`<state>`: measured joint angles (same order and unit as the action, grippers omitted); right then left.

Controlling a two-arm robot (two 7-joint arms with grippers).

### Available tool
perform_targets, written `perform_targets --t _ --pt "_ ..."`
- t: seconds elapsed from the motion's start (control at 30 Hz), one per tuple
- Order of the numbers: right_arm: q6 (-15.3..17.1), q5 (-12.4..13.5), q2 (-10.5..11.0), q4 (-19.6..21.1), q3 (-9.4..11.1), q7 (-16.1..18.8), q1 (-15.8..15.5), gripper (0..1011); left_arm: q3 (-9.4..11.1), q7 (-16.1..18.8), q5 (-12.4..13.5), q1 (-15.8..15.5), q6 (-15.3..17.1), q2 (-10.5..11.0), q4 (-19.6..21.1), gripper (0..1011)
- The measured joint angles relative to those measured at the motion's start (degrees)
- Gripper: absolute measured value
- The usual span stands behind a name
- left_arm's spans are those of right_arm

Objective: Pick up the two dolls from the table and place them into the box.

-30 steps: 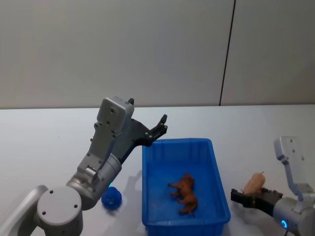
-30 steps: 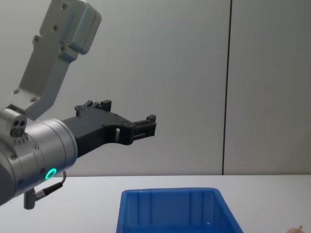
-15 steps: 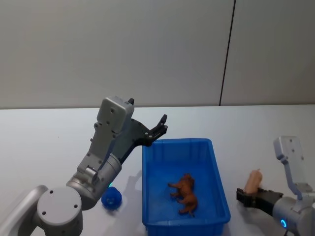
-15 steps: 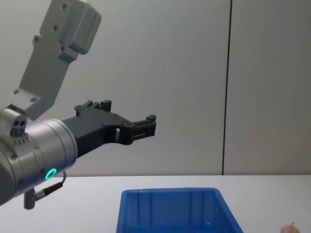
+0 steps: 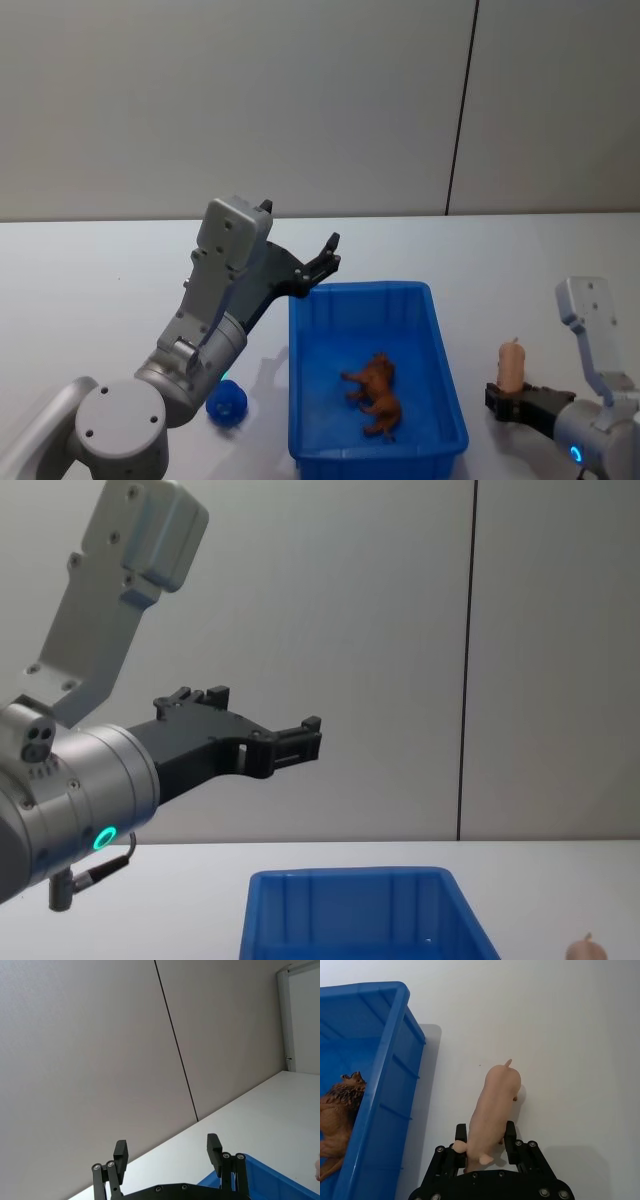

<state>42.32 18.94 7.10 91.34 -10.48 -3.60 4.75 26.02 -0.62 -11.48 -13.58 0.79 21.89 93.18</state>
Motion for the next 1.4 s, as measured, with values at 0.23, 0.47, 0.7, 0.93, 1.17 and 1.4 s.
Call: perform_targets --t 0.23,0.47,0.7,0.93,1.17,1.4 --pt "-0.6 -0.5 0.0 0.2 0.0 0.1 -0.1 425 0.0 0.0 0.0 0.0 0.0 0.0 0.0 1001" --pt "-2.8 -1.7 0.2 1.4 -0.2 0.8 -0.4 425 0.0 0.0 0.0 0.0 0.0 0.0 0.0 1001" --pt "-5.3 -3.4 0.4 3.5 -0.6 3.1 -0.6 425 0.0 0.0 0.0 0.0 0.0 0.0 0.0 1001" --pt "-7.2 -5.0 0.7 5.9 -1.4 7.2 -0.3 424 0.0 0.0 0.0 0.0 0.0 0.0 0.0 1001" --pt "-8.4 -6.5 0.8 8.0 -2.3 11.9 0.5 424 0.0 0.0 0.0 0.0 0.0 0.0 0.0 1001" --pt "-8.7 -7.8 0.8 9.6 -3.4 16.9 1.6 415 0.0 0.0 0.0 0.0 0.0 0.0 0.0 1001"
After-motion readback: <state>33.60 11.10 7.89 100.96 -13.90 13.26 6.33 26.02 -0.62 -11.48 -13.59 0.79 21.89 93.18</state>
